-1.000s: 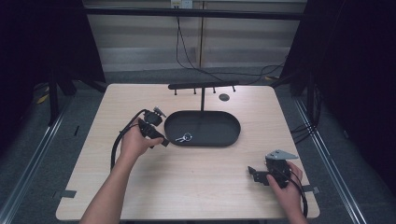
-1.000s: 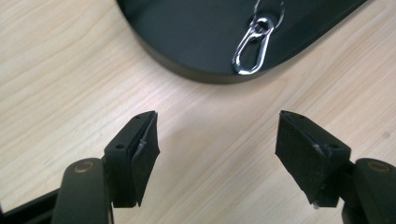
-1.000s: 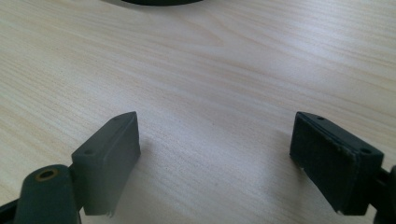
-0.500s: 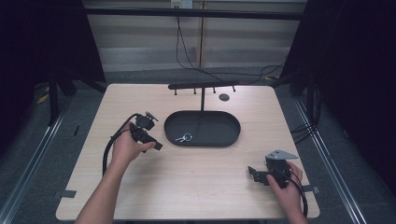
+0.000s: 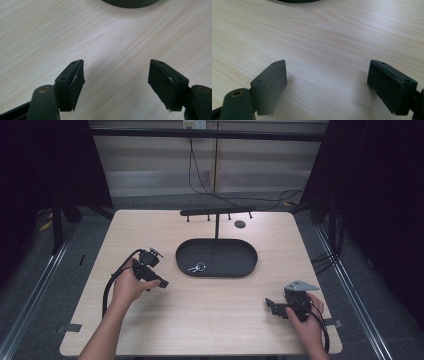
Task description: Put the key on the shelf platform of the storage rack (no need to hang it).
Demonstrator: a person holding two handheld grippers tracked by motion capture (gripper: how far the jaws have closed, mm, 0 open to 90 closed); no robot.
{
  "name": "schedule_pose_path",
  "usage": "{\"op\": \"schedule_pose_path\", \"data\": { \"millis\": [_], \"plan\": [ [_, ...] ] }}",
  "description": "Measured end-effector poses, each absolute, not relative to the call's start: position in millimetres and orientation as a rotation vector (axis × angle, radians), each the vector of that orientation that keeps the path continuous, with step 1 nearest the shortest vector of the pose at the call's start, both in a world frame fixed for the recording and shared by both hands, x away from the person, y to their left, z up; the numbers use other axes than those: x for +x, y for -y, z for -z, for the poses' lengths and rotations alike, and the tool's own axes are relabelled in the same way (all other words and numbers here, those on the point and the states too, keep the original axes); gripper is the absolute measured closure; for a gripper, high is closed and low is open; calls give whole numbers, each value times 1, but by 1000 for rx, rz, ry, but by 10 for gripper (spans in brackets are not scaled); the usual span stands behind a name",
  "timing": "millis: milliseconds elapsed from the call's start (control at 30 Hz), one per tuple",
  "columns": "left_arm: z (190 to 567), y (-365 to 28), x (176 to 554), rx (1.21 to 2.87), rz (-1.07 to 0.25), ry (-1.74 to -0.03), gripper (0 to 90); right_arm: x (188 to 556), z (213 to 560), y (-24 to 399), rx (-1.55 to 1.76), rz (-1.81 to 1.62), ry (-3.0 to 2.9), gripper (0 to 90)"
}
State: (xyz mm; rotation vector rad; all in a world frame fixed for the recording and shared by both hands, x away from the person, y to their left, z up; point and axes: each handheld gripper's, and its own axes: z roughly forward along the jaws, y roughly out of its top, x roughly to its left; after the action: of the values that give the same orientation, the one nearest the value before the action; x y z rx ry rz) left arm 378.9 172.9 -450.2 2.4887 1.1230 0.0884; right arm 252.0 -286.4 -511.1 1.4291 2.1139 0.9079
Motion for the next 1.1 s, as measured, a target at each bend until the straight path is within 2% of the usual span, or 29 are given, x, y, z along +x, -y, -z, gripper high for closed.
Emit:
{"op": "schedule_pose_path", "data": {
  "millis": [1100],
  "plan": [
    [473,-196,346,2493,-129,-1093,277,252,511,286,1428,-908,-2114,153]
  ]
}}
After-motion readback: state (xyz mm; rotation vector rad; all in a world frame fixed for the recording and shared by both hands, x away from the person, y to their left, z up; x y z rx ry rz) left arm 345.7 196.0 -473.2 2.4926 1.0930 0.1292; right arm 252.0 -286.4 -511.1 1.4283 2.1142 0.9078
